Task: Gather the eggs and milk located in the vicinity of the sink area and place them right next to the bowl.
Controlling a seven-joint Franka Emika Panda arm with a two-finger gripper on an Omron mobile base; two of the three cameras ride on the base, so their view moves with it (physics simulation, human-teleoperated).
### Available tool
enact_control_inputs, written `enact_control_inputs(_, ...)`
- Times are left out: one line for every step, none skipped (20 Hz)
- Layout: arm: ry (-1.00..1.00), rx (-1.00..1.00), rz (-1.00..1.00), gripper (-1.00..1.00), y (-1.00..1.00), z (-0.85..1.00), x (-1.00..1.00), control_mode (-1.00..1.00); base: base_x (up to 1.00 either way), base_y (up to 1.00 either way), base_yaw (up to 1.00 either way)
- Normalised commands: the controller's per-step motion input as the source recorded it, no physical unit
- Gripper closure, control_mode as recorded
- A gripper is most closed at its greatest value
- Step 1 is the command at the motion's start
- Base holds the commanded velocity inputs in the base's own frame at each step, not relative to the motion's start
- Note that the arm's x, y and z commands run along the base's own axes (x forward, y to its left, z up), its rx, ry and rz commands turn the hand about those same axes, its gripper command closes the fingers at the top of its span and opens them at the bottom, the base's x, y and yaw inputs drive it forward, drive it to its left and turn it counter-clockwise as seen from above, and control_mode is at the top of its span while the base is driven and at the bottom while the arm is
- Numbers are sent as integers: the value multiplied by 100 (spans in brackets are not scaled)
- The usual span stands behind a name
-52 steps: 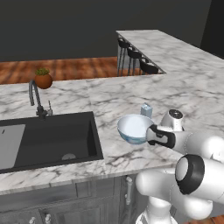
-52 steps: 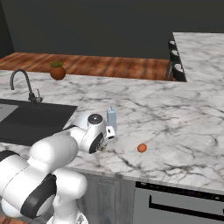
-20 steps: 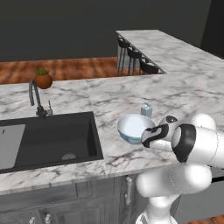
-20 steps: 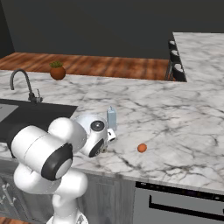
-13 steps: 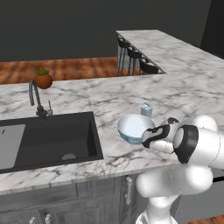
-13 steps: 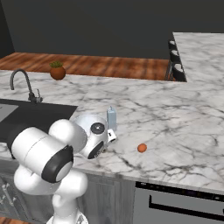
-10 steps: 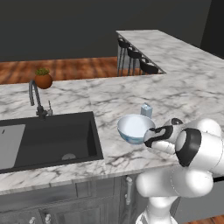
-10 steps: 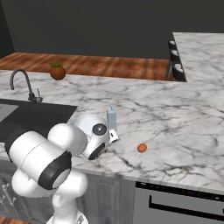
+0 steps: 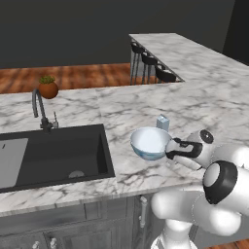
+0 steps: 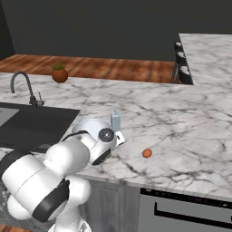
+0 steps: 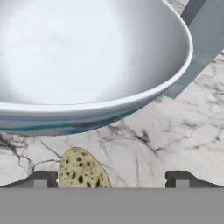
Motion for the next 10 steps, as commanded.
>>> enact_control_inputs(-4, 7, 0, -100, 0, 60, -13, -100, 0, 0, 0)
enact_control_inputs(-1, 9, 2, -100, 0, 68, -24, -100, 0, 0, 0)
enact_control_inputs(0, 10, 3, -100, -1, 64, -29, -100, 0, 0, 0)
enact_control_inputs(0, 10, 3, -100, -3, 63, -28, -100, 0, 0, 0)
enact_control_inputs(0, 9, 3, -100, -6, 56, -31, -100, 0, 0, 0)
enact_control_inputs(2, 9, 2, -100, -11, 51, -37, -100, 0, 0, 0)
enact_control_inputs(4, 8, 2, -100, -16, 53, -39, -100, 0, 0, 0)
enact_control_inputs(5, 6, 0, -100, -24, 51, -41, -100, 0, 0, 0)
enact_control_inputs(8, 5, 0, -100, -27, 53, -37, -100, 0, 0, 0)
enact_control_inputs(12, 3, 0, -100, -27, 54, -30, -100, 0, 0, 0)
